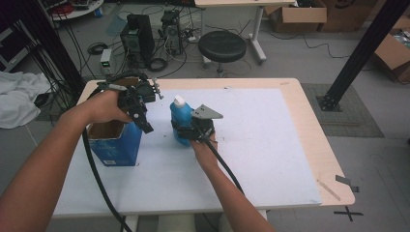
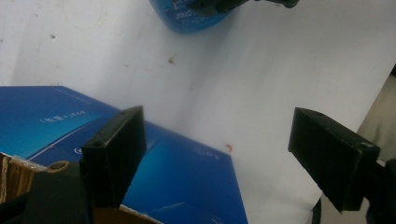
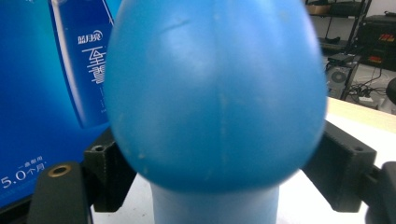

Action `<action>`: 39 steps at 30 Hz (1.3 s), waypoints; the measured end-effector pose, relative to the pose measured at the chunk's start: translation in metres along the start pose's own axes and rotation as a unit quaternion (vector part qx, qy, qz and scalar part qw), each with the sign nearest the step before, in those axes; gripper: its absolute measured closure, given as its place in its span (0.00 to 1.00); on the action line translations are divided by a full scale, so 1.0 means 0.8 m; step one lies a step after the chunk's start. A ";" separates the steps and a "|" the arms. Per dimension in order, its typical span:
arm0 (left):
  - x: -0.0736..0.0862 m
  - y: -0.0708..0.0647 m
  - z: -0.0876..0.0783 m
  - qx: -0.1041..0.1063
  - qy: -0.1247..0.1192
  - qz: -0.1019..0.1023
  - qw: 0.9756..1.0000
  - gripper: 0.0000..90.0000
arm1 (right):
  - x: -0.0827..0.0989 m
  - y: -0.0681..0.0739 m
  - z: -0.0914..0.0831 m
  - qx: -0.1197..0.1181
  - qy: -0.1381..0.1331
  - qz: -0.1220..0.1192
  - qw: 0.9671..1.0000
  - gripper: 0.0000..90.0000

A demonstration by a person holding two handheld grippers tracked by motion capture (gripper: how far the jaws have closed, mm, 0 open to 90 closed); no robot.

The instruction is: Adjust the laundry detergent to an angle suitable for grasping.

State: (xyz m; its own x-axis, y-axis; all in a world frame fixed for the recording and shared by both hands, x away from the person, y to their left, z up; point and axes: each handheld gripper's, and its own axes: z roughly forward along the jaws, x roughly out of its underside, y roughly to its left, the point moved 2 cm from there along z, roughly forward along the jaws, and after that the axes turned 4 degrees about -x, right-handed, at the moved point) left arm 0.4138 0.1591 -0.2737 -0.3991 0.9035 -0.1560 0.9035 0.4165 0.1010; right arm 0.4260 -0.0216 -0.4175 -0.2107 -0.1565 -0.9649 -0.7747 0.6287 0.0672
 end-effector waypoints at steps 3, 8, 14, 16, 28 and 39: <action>-0.001 0.000 0.000 0.000 -0.001 0.000 1.000 0.22 | 0.000 -0.002 -0.001 -0.005 0.002 0.000 1.000 0.27; 0.000 0.000 0.000 0.001 0.000 0.000 1.000 0.22 | 0.001 -0.002 0.000 -0.008 0.002 0.002 1.000 0.28; 0.002 0.000 0.001 0.001 0.001 -0.001 1.000 0.22 | 0.001 -0.001 0.000 -0.011 0.002 0.004 1.000 0.32; 0.003 0.000 0.001 0.002 0.000 -0.001 1.000 0.22 | 0.001 -0.001 0.001 -0.013 0.002 0.004 1.000 0.34; 0.003 0.000 0.001 0.002 0.001 -0.001 1.000 0.22 | -0.001 -0.001 0.000 -0.026 -0.002 0.003 1.000 0.48; 0.003 0.002 0.002 0.002 0.001 -0.002 1.000 0.22 | -0.012 0.004 -0.012 -0.042 0.017 -0.019 0.999 0.49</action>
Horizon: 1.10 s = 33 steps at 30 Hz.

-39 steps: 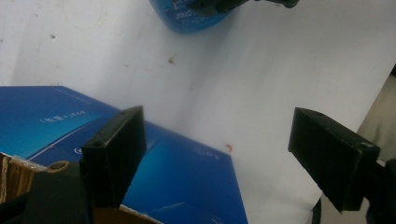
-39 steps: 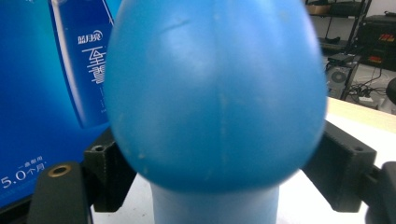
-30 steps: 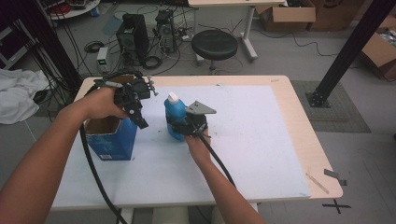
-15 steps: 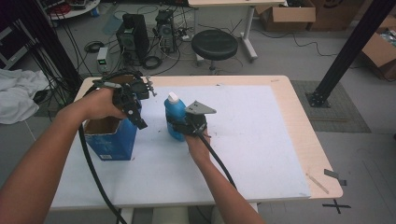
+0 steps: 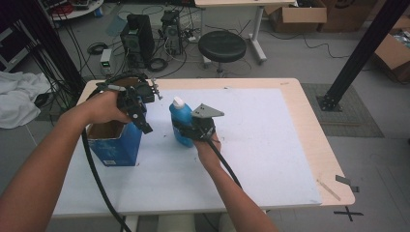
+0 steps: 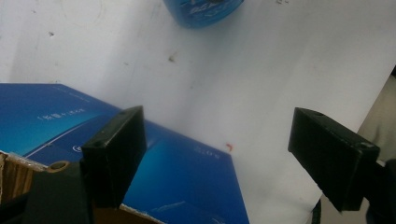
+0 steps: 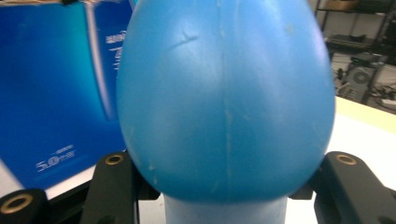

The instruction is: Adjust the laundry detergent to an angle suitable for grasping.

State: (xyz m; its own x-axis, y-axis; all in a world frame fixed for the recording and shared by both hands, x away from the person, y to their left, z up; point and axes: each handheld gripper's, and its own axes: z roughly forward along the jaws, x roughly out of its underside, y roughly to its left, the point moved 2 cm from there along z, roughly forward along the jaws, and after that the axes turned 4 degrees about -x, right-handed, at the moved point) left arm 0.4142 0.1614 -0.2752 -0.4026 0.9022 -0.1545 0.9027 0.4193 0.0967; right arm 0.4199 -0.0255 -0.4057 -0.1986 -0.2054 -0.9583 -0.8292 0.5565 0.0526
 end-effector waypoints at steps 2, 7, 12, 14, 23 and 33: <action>-0.001 0.000 0.000 0.000 -0.002 0.001 1.000 0.22 | -0.006 0.001 -0.009 -0.009 -0.001 -0.013 1.000 0.49; -0.004 -0.002 0.001 -0.001 -0.001 0.003 1.000 0.22 | -0.019 0.000 -0.037 -0.048 -0.003 -0.027 0.999 0.49; -0.008 -0.005 0.000 -0.002 -0.002 0.005 1.000 0.22 | -0.023 -0.008 -0.069 -0.081 -0.008 -0.030 0.996 0.49; -0.010 -0.006 0.000 -0.003 -0.002 0.007 1.000 0.22 | -0.023 -0.013 -0.084 -0.100 -0.010 -0.028 0.995 0.49; -0.016 -0.011 0.000 -0.004 -0.005 0.012 1.000 0.22 | -0.015 -0.020 -0.118 -0.148 0.014 -0.056 0.987 0.49; -0.019 -0.014 0.002 -0.004 -0.004 0.015 1.000 0.22 | 0.009 -0.022 -0.142 -0.239 0.015 -0.067 0.969 0.49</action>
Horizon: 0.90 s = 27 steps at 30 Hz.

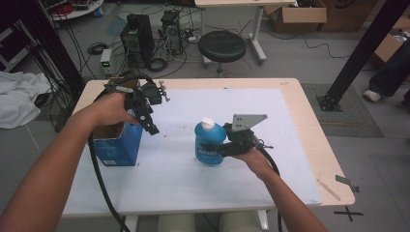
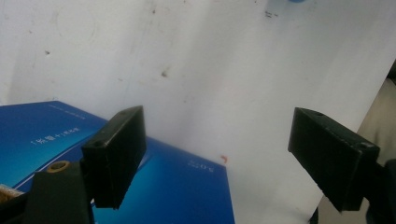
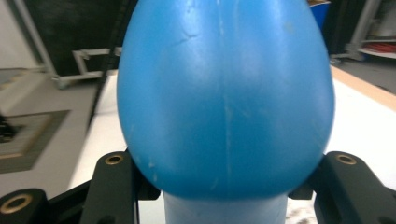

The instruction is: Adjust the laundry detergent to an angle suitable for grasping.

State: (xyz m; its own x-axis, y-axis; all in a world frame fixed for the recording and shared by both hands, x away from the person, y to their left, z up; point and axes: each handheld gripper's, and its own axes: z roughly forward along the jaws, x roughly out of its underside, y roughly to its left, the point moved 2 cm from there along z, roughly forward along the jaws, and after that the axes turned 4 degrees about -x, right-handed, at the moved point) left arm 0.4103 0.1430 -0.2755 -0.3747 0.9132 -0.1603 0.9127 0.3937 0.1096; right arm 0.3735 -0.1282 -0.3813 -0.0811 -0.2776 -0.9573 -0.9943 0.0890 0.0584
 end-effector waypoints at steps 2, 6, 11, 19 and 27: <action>0.000 0.000 0.001 0.000 0.000 0.000 1.000 0.22 | 0.005 0.002 -0.002 -0.016 -0.006 0.003 1.000 0.49; -0.001 -0.002 0.003 0.002 0.002 -0.002 1.000 0.22 | 0.012 0.005 -0.002 -0.050 -0.007 0.003 0.999 0.49; -0.001 -0.004 0.004 0.003 0.002 -0.002 1.000 0.22 | 0.018 0.008 -0.001 -0.078 -0.004 0.003 0.997 0.49; -0.003 -0.004 0.006 0.004 0.004 0.002 1.000 0.22 | 0.031 0.009 -0.002 -0.101 0.005 0.006 0.995 0.49; -0.006 -0.005 0.009 0.006 0.006 0.000 1.000 0.22 | 0.039 0.009 -0.002 -0.097 0.010 0.004 0.995 0.49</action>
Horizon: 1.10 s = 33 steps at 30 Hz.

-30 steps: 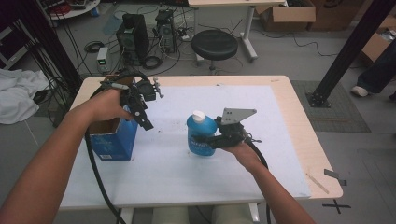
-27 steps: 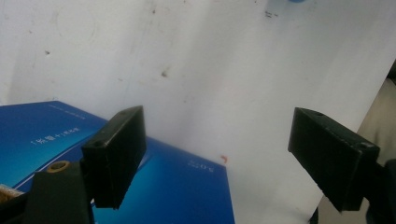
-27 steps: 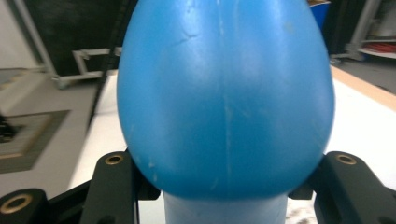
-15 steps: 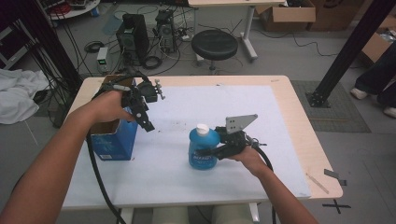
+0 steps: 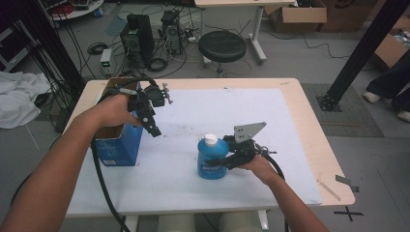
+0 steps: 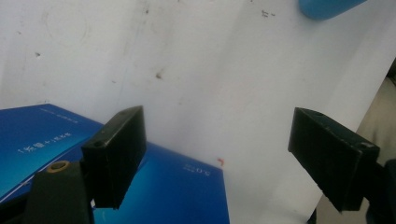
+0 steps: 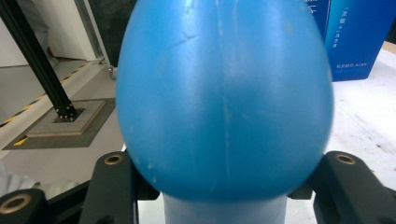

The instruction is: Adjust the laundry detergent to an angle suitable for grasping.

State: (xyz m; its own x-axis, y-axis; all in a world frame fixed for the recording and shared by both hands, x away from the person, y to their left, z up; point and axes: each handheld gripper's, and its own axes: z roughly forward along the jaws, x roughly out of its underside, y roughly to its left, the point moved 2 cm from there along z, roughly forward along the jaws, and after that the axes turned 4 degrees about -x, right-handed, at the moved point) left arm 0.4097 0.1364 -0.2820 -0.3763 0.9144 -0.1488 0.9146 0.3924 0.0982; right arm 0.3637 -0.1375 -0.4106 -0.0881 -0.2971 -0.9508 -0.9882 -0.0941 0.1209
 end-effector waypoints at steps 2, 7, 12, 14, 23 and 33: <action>-0.001 0.000 0.000 0.000 0.000 0.002 1.000 0.22 | 0.000 0.000 -0.001 0.000 -0.001 0.001 1.000 0.49; -0.001 0.000 0.001 0.000 0.001 0.003 1.000 0.22 | 0.001 0.001 -0.001 0.000 0.000 -0.002 1.000 0.49; 0.000 0.000 0.002 0.001 0.000 0.001 1.000 0.22 | 0.002 0.003 -0.002 0.002 0.003 -0.006 1.000 0.48; 0.001 0.000 0.002 0.001 0.000 0.002 1.000 0.22 | 0.002 0.004 -0.002 0.002 0.003 -0.007 1.000 0.48; 0.002 -0.001 0.001 0.000 -0.001 0.001 1.000 0.22 | 0.002 0.003 -0.004 0.013 -0.003 -0.002 1.000 0.42; 0.001 -0.002 0.002 0.001 0.000 0.000 1.000 0.22 | 0.002 0.003 -0.011 0.019 -0.014 0.006 1.000 0.35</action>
State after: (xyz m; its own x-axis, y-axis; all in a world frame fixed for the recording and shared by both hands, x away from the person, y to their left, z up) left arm 0.4084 0.1361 -0.2836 -0.3768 0.9142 -0.1493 0.9146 0.3927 0.0963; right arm 0.3620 -0.1462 -0.4092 -0.1025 -0.2721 -0.9568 -0.9910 -0.0551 0.1219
